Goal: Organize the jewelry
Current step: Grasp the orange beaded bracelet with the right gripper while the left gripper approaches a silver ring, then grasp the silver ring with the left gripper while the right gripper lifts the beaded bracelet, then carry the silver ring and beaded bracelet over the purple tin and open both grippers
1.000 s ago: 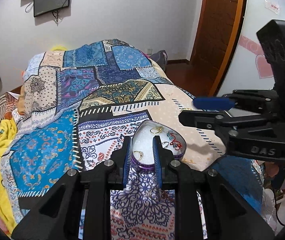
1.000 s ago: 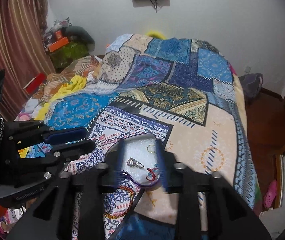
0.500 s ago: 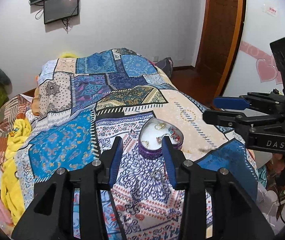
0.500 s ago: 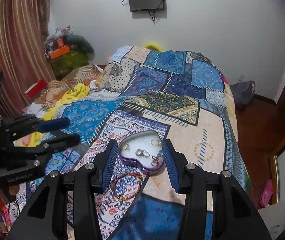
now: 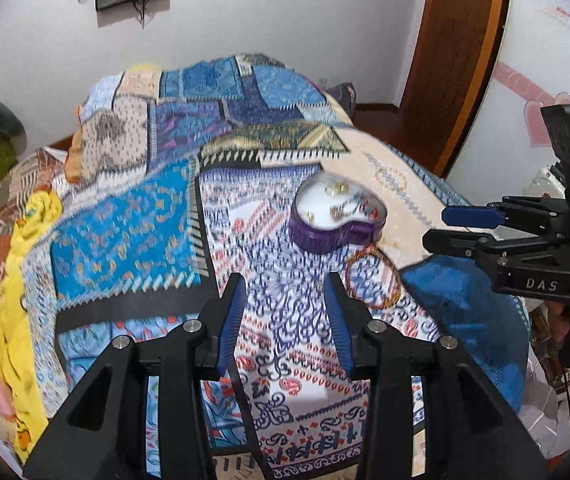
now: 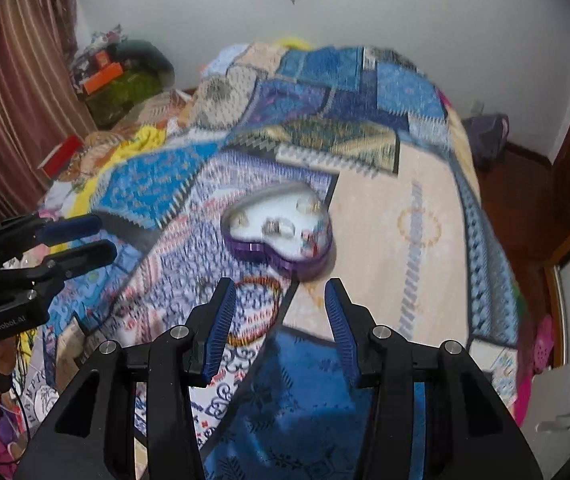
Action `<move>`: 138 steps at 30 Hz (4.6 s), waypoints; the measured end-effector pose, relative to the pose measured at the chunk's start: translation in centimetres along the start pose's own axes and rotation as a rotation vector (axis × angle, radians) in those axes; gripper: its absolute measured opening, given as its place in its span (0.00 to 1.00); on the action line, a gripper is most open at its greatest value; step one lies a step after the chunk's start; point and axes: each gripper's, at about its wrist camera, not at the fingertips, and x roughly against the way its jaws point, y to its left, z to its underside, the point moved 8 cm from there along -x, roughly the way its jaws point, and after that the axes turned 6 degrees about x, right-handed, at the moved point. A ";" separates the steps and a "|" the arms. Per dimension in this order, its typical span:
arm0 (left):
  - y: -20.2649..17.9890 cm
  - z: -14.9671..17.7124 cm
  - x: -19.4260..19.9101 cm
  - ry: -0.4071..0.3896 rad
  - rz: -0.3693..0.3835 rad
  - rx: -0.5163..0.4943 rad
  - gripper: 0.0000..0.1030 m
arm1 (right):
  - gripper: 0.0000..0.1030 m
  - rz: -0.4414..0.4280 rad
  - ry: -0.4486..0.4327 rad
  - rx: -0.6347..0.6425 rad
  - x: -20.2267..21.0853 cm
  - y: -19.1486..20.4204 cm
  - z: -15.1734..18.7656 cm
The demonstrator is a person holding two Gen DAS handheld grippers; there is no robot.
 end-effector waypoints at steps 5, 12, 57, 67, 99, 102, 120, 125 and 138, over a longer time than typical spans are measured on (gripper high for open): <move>0.3 1.3 -1.3 0.041 0.004 0.010 0.39 | 0.41 -0.021 0.067 0.008 -1.9 0.9 1.7; 0.2 2.3 -2.3 0.066 0.010 0.003 0.39 | 0.41 -0.050 0.129 0.000 -4.0 1.5 2.6; -2.7 1.9 -7.5 0.121 0.119 0.075 0.02 | 0.12 0.075 0.045 0.099 -3.2 -0.8 3.6; -2.7 1.5 -5.8 0.077 0.102 0.057 0.00 | 0.11 0.080 0.005 0.084 -2.0 -0.8 3.0; -4.7 1.4 -8.8 0.149 0.073 0.005 0.23 | 0.11 0.071 -0.057 0.021 -0.2 -2.6 2.6; -4.6 1.3 -8.8 0.140 0.068 0.004 0.20 | 0.11 0.071 -0.066 0.019 0.0 -2.6 2.3; -4.0 -1.2 -4.5 0.019 0.070 -0.003 0.20 | 0.11 0.088 -0.137 0.009 1.2 -2.9 -0.5; -3.6 -2.7 -3.9 -0.017 0.070 0.006 0.20 | 0.11 0.091 -0.160 0.012 1.3 -2.9 -1.7; -3.0 -5.0 -4.8 -0.049 0.068 0.005 0.20 | 0.11 0.070 -0.172 -0.011 -0.5 -3.1 -4.1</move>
